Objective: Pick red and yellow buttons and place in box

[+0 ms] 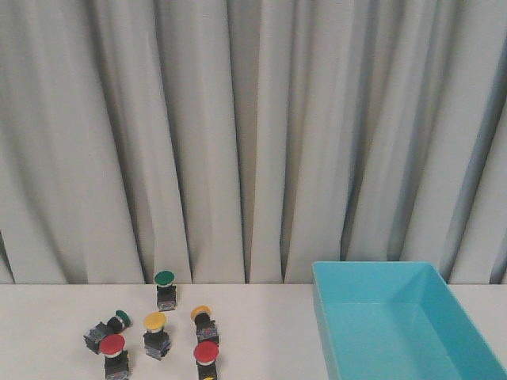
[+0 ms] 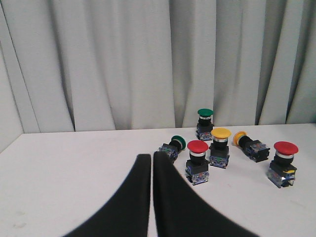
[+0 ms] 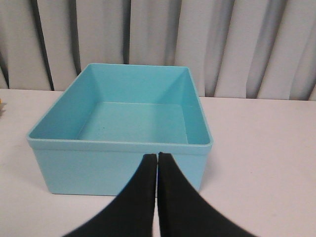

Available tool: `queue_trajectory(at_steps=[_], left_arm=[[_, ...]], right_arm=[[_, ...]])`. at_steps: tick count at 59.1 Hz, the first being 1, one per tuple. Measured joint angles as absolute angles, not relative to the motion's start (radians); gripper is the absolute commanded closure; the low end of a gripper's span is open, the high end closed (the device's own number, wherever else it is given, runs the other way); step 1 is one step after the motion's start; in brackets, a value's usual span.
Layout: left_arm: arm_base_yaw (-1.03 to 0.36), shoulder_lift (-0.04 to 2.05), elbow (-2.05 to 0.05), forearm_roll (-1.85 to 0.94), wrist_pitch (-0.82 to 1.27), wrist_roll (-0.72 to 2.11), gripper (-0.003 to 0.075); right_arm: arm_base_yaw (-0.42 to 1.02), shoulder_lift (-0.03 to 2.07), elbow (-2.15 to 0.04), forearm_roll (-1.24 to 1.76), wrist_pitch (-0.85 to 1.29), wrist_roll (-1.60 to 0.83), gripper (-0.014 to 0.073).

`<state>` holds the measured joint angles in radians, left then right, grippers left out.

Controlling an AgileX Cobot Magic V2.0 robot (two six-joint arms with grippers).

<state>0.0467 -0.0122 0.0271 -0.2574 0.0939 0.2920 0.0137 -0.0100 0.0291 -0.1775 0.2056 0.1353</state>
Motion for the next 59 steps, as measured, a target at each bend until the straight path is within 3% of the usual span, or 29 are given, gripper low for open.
queue_trajectory(at_steps=[59], left_arm=[[0.047, -0.012, 0.027, -0.257, 0.069, 0.292, 0.0726]], right_arm=[[0.014, -0.010, 0.029, -0.177, 0.206, 0.135, 0.0601]])
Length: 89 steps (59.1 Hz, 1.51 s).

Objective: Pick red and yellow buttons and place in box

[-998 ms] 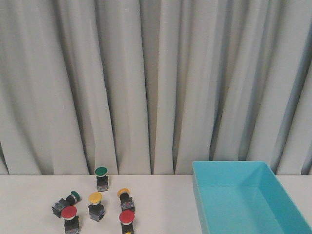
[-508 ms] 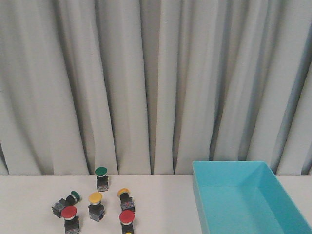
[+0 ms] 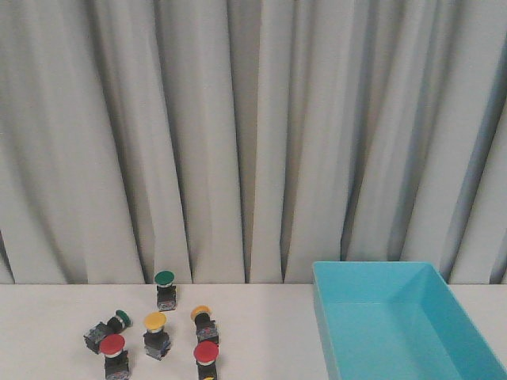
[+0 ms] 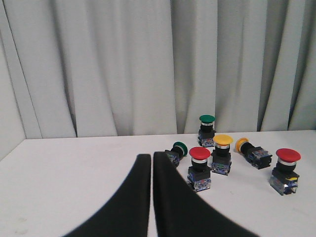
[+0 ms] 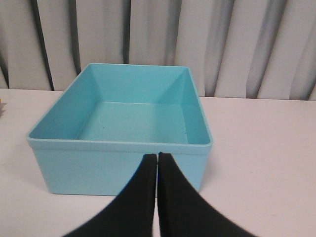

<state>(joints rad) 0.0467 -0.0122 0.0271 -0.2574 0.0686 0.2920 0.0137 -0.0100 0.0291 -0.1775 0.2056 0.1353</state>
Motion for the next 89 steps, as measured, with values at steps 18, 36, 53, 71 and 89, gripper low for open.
queue_trajectory(at_steps=[18, 36, 53, 71, 89], left_arm=[[0.047, -0.012, 0.027, -0.262, 0.034, 0.286, 0.0726], [0.047, -0.012, 0.027, -0.357, -0.041, 0.034, 0.0726], [0.047, -0.012, 0.027, -0.371, -0.046, -0.182, 0.0724], [0.047, 0.049, -0.250, -0.364, 0.228, 0.016, 0.0658], [0.047, 0.451, -0.534, -0.360, 0.469, 0.224, 0.0360]], right_arm=[[0.014, -0.010, 0.029, -0.147, 0.124, 0.138, 0.0601], [0.014, -0.010, 0.029, 0.000, -0.151, 0.149, 0.0601], [0.014, -0.010, 0.006, 0.283, -0.198, 0.171, 0.0599], [0.014, 0.129, -0.379, 0.205, 0.161, 0.099, 0.0572], [0.014, 0.319, -0.541, 0.200, 0.260, 0.016, 0.0260]])
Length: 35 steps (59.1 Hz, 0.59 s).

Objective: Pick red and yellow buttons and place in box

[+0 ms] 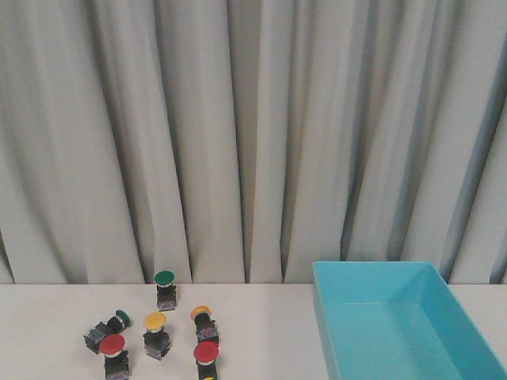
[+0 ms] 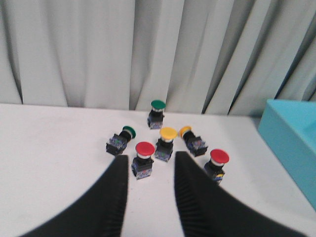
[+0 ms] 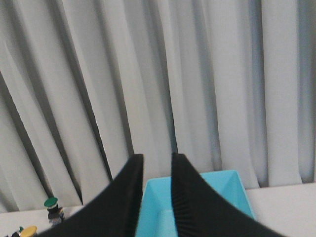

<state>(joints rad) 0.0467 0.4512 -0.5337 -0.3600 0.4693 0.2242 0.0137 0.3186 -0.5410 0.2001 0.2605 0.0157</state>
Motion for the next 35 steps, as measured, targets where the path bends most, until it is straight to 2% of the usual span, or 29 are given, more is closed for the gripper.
queue_trajectory(at_steps=[5, 12, 24, 35], left_arm=[[0.047, 0.552, -0.590, -0.360, 0.477, 0.251, 0.0285], [0.047, 0.688, -0.668, -0.359, 0.483, 0.271, 0.0244], [0.047, 0.923, -0.863, -0.378, 0.573, 0.370, 0.0245], [0.047, 1.145, -1.058, -0.453, 0.631, 0.464, 0.0245]], right_arm=[[0.014, 0.326, -0.541, 0.206, 0.274, 0.012, 0.0156], [0.014, 0.326, -0.541, 0.221, 0.273, 0.009, 0.0083], [0.014, 0.358, -0.542, 0.233, 0.278, -0.015, 0.0081], [0.014, 0.481, -0.605, 0.236, 0.336, -0.118, 0.0081]])
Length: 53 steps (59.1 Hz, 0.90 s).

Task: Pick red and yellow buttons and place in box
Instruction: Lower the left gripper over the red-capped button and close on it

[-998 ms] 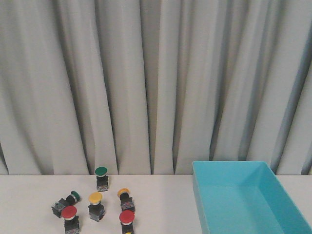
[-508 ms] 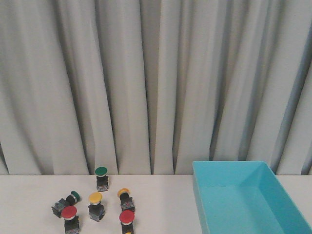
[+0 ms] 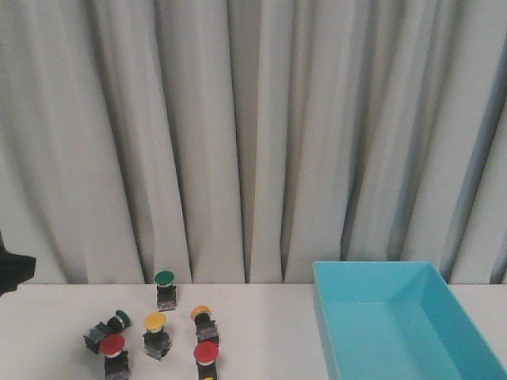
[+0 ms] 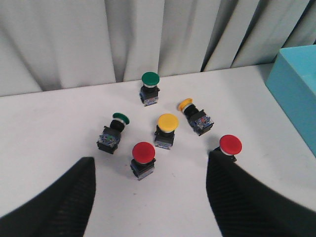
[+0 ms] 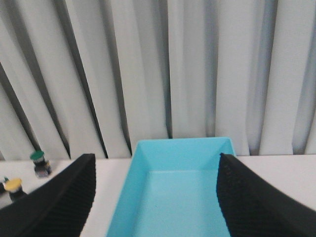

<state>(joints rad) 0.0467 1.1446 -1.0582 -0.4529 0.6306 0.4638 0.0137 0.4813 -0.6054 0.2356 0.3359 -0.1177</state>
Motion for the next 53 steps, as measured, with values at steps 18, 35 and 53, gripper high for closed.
queue_trajectory(at_steps=[18, 35, 53], left_arm=[[0.047, 1.477, -1.224, -0.571, 0.700, 0.567, 0.0248], [0.026, 1.689, -1.274, -0.575, 0.693, 0.594, 0.0248], [-0.020, 1.822, -1.381, -0.578, 0.669, 0.598, 0.0248]], right_arm=[[0.014, 0.647, -0.632, 0.236, 0.414, -0.171, 0.0081], [0.014, 0.674, -0.632, 0.236, 0.425, -0.175, 0.0082], [0.014, 0.674, -0.632, 0.236, 0.435, -0.176, 0.0082]])
